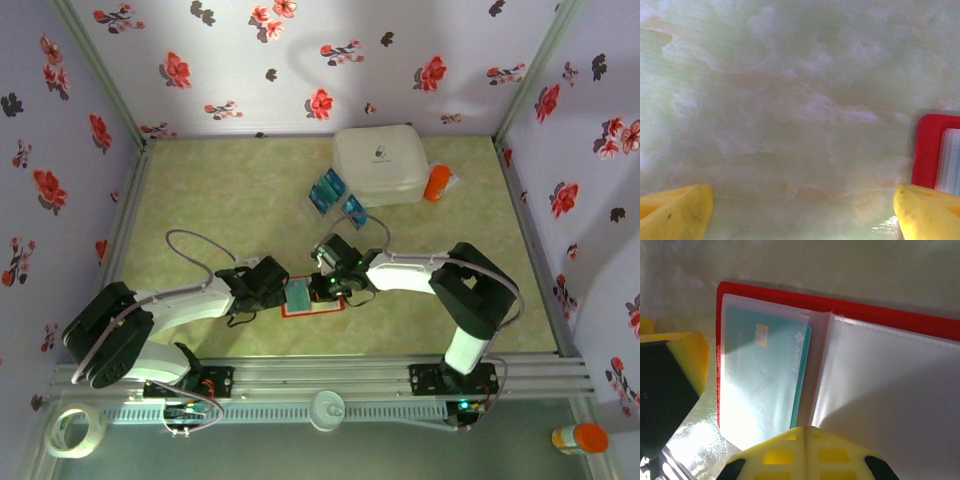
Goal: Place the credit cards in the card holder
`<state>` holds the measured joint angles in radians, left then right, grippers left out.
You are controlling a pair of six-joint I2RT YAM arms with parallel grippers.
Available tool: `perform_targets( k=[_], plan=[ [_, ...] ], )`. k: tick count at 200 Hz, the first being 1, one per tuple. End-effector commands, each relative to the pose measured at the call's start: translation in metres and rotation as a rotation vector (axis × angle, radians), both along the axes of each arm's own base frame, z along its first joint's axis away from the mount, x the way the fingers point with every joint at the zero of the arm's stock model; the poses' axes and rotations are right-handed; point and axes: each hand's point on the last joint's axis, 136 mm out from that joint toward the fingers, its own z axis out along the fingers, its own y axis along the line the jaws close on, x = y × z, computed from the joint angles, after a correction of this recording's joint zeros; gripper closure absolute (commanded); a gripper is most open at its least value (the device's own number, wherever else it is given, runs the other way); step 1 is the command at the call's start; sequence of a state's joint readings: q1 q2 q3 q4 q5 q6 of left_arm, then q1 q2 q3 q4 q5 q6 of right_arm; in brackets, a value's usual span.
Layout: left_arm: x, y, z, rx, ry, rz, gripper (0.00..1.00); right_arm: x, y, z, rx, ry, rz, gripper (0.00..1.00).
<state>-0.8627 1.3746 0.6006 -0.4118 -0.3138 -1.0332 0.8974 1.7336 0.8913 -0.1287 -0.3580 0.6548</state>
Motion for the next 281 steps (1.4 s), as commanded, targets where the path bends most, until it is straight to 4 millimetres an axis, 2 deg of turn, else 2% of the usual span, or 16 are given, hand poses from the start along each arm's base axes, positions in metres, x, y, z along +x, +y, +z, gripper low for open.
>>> perform_targets(
  k=[1, 47, 69, 99, 113, 133, 178, 194, 224, 261, 281],
  plan=[
    [-0.002, -0.001, -0.012, -0.004, 0.026, -0.007, 0.06, 0.002, 0.010, 0.001, 0.002, -0.004, 0.001, 0.96],
    [-0.002, -0.002, -0.012, -0.007, 0.027, -0.005, 0.06, -0.002, 0.016, -0.003, -0.001, 0.006, 0.016, 0.96],
    [-0.001, -0.002, -0.010, -0.010, 0.022, -0.007, 0.06, 0.000, 0.016, 0.007, 0.004, -0.015, 0.017, 0.96],
    [0.002, -0.005, -0.001, -0.030, 0.002, -0.006, 0.06, 0.005, 0.011, 0.031, 0.004, -0.062, 0.013, 0.94],
    [0.004, -0.006, 0.006, -0.041, -0.013, -0.009, 0.06, 0.007, 0.005, 0.043, -0.002, -0.093, 0.004, 0.90],
    [0.007, -0.008, 0.018, -0.055, -0.040, -0.012, 0.06, 0.010, -0.008, 0.057, -0.024, -0.139, -0.020, 0.79],
    [0.017, -0.011, 0.046, -0.080, -0.095, -0.037, 0.03, 0.013, -0.054, 0.072, -0.123, -0.236, -0.111, 0.53],
    [0.021, -0.013, 0.057, -0.089, -0.116, -0.050, 0.00, 0.011, -0.071, 0.069, -0.164, -0.252, -0.150, 0.47],
    [0.029, -0.015, 0.074, -0.101, -0.149, -0.069, 0.00, 0.008, -0.094, 0.055, -0.218, -0.250, -0.213, 0.42],
    [0.037, -0.018, 0.087, -0.098, -0.166, -0.101, 0.00, 0.010, -0.101, 0.032, -0.244, -0.222, -0.252, 0.42],
    [0.040, -0.024, 0.091, -0.112, -0.166, -0.126, 0.00, 0.015, -0.100, 0.023, -0.237, -0.213, -0.277, 0.46]
  ],
)
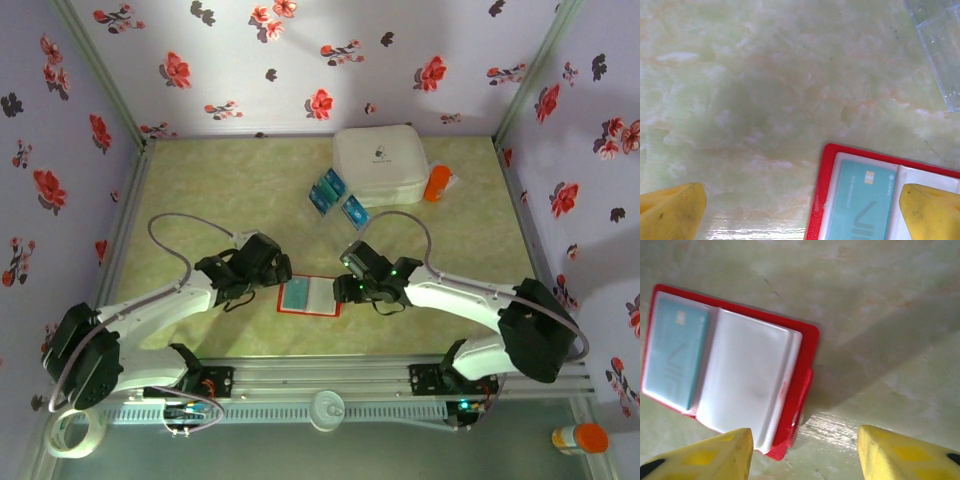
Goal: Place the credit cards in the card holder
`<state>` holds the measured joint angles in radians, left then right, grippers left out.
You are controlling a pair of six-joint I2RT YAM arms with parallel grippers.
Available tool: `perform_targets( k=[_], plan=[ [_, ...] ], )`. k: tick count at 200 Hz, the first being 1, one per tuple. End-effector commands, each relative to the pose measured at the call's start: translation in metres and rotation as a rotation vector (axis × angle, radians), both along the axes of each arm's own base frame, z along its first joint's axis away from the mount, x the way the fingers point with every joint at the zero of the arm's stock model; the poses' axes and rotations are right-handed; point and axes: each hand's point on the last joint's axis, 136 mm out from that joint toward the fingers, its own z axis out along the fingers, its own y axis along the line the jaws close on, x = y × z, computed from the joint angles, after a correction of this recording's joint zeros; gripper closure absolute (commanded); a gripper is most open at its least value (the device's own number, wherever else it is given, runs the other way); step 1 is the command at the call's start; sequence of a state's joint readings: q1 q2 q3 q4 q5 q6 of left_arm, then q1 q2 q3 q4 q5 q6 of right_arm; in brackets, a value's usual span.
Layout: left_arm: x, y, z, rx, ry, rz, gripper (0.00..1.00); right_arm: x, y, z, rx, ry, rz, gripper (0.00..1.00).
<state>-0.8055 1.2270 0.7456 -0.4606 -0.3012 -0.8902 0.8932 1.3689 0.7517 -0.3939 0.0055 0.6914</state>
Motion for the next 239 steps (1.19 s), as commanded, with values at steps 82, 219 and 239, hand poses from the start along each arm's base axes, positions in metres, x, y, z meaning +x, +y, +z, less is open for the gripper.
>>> perform_targets(
  k=[82, 219, 239],
  plan=[
    [0.007, -0.020, -0.007, -0.003, 0.041, -0.097, 0.00, 0.046, -0.004, -0.009, 0.122, -0.042, -0.195, 1.00],
    [0.023, -0.040, -0.022, -0.011, 0.065, -0.116, 0.00, 0.019, -0.002, 0.014, 0.164, -0.005, -0.110, 0.49],
    [0.025, -0.041, -0.021, -0.008, 0.067, -0.119, 0.00, 0.009, 0.001, 0.001, 0.141, 0.015, -0.102, 0.48]
  ],
)
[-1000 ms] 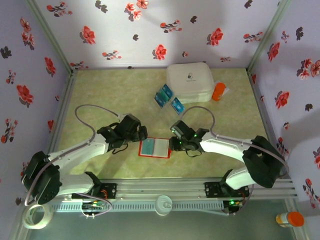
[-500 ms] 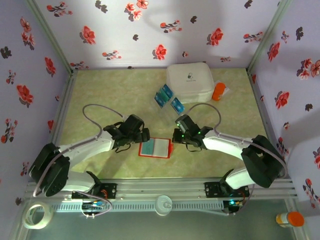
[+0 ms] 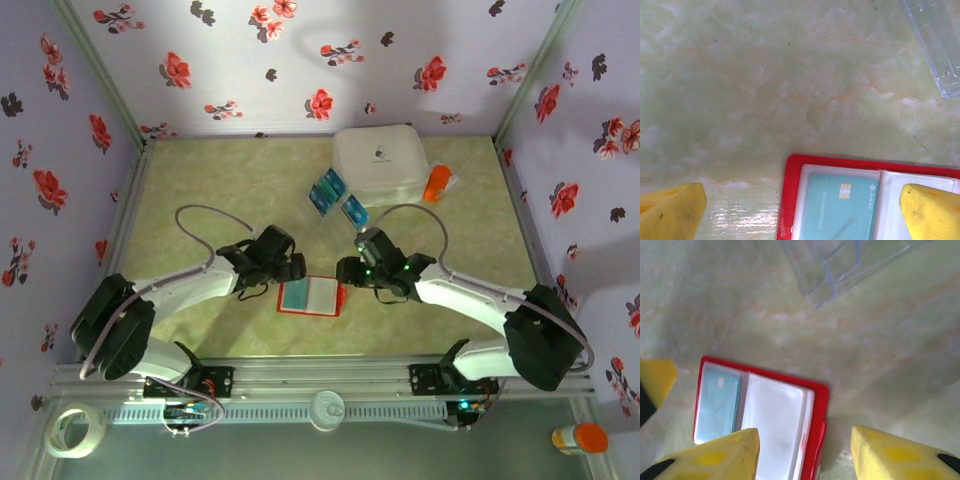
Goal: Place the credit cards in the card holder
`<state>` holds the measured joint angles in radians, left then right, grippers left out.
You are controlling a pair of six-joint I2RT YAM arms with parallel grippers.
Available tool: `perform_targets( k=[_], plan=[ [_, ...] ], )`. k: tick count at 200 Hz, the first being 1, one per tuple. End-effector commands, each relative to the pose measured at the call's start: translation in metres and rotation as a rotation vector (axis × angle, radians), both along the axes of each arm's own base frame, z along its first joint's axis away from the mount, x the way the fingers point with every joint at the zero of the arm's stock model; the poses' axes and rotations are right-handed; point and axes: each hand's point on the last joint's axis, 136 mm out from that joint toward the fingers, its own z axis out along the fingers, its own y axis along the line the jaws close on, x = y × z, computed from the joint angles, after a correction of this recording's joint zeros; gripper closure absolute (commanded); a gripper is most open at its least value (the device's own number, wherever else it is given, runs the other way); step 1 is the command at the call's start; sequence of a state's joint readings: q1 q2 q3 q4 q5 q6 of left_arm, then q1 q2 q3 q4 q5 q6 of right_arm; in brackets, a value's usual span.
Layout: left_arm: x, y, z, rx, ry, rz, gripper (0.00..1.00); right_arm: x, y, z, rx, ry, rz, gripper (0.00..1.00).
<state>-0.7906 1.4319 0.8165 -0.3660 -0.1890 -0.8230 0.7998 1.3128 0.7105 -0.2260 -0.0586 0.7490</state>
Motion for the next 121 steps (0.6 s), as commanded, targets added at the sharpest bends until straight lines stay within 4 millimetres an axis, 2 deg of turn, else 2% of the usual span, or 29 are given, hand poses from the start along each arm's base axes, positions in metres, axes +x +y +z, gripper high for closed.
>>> perform_targets(
  k=[1, 29, 45, 57, 74, 85, 121],
  plan=[
    [0.010, -0.006, 0.006, -0.005, -0.018, -0.020, 0.00, -0.022, -0.004, -0.024, -0.048, 0.074, 0.012, 0.48],
    [0.012, -0.007, 0.007, -0.006, -0.018, -0.022, 0.00, -0.023, -0.006, -0.041, -0.078, 0.098, -0.011, 0.50],
    [0.013, -0.008, 0.008, -0.008, -0.019, -0.027, 0.00, -0.020, -0.007, -0.047, -0.097, 0.096, -0.020, 0.55],
    [0.014, -0.010, 0.009, -0.014, -0.019, -0.033, 0.00, -0.016, -0.007, -0.049, -0.113, 0.090, -0.024, 0.66],
    [0.016, -0.013, 0.007, -0.014, -0.010, -0.047, 0.00, -0.008, -0.005, -0.049, -0.120, 0.077, -0.030, 0.91],
    [0.016, -0.015, 0.006, -0.011, -0.004, -0.053, 0.00, -0.003, -0.004, -0.048, -0.115, 0.072, -0.038, 1.00],
    [0.017, -0.017, -0.002, -0.025, 0.014, -0.063, 0.00, 0.009, -0.006, -0.044, -0.107, 0.057, -0.065, 1.00]
  ],
)
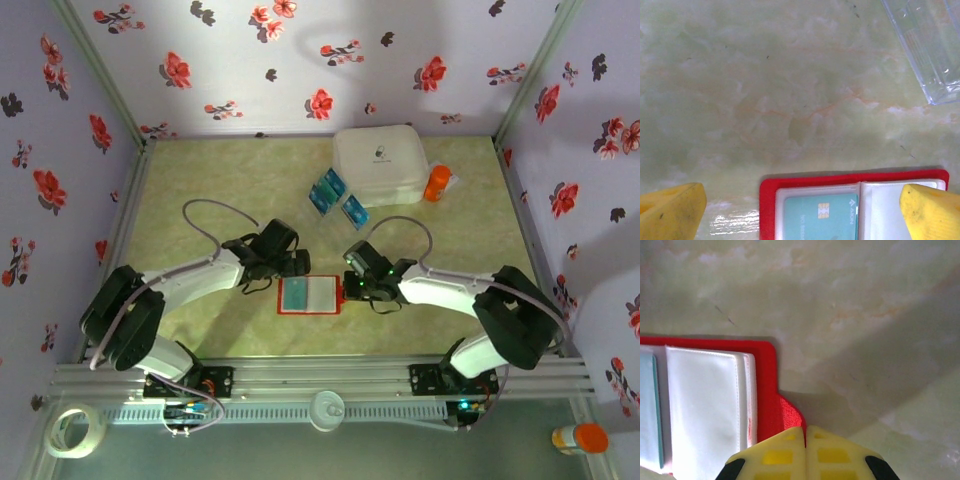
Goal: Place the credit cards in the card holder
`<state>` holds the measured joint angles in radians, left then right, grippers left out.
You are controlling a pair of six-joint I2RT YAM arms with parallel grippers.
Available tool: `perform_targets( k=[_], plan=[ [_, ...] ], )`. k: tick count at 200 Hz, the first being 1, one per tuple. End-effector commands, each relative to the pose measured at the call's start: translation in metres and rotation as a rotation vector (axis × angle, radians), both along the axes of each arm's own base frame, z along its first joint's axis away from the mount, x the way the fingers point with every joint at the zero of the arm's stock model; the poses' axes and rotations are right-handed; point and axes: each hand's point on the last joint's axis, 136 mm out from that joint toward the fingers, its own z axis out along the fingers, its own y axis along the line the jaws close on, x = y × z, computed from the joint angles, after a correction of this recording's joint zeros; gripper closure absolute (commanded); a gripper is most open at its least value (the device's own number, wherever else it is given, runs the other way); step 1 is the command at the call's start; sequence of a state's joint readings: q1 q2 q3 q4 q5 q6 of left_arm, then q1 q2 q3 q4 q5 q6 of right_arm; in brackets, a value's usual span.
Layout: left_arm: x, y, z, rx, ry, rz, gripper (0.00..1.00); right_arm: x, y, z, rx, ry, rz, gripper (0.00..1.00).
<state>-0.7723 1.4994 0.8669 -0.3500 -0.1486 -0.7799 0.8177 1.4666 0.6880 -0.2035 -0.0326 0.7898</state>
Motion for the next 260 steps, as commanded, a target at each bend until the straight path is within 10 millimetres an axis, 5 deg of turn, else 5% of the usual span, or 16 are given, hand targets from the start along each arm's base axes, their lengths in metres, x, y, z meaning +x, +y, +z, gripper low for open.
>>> perform_targets(
  k=[1, 33, 57, 127, 198, 260],
  plan=[
    [0.006, -0.006, 0.002, -0.021, -0.002, -0.025, 0.00, 0.018, 0.000, 0.010, 0.002, -0.054, -0.032, 1.00],
    [0.004, -0.005, -0.004, -0.041, 0.006, -0.014, 0.00, 0.022, -0.001, 0.010, 0.009, -0.050, -0.027, 1.00],
    [0.003, -0.008, -0.006, -0.063, 0.012, -0.010, 0.00, 0.017, 0.000, 0.018, 0.043, -0.044, -0.023, 0.78],
    [0.001, -0.006, -0.011, -0.082, 0.013, 0.012, 0.00, -0.009, 0.004, 0.055, 0.131, -0.090, 0.016, 0.90],
    [0.002, -0.005, -0.012, -0.094, 0.010, 0.026, 0.00, -0.007, 0.041, 0.033, 0.128, -0.066, 0.078, 0.96],
    [0.002, -0.007, -0.014, -0.098, 0.016, 0.024, 0.00, -0.007, 0.048, 0.003, 0.101, -0.015, 0.086, 0.99]
  ],
)
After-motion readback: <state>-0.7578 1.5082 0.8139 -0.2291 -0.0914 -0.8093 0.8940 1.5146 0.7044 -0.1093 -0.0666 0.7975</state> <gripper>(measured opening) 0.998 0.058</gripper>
